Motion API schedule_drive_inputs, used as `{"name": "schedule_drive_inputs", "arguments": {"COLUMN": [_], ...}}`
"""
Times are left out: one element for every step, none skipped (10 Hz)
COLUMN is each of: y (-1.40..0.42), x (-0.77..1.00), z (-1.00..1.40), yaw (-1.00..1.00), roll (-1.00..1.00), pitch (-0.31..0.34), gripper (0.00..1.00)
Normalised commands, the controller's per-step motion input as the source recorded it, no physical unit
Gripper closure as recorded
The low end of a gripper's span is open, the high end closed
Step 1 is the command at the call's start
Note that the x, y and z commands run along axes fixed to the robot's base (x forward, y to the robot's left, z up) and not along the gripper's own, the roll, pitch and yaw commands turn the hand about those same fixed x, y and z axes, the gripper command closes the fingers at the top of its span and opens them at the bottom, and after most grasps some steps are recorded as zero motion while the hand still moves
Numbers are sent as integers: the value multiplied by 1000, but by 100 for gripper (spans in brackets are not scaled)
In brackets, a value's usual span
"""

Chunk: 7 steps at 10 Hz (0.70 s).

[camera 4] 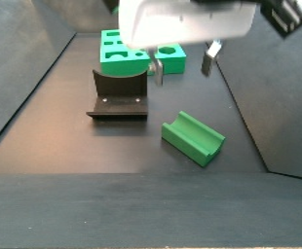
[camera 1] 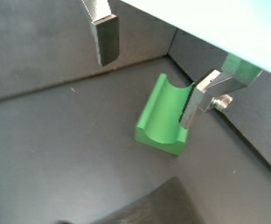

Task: Pick up the arch object. Move up. Place the arch object on the fixture. Regrasp the arch object. Move to above the board. Insert the arch object.
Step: Pick up the arch object.

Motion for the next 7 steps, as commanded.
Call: {"name": "schedule_drive_inputs", "arguments": {"y": [680,480,277,29,14,26,3], "x": [0,280,0,-126,-6,23,14], "z": [-857,-734,-780,-660,-589,-649,-663], "yaw": [317,111,0,83,211,217,189], "roll": [0,-30,-196,-229,-244,-233,-189], "pitch": [0,10,-33,-83,-97,-77,-69], "gripper": [0,0,0,0,0,0,0]}}
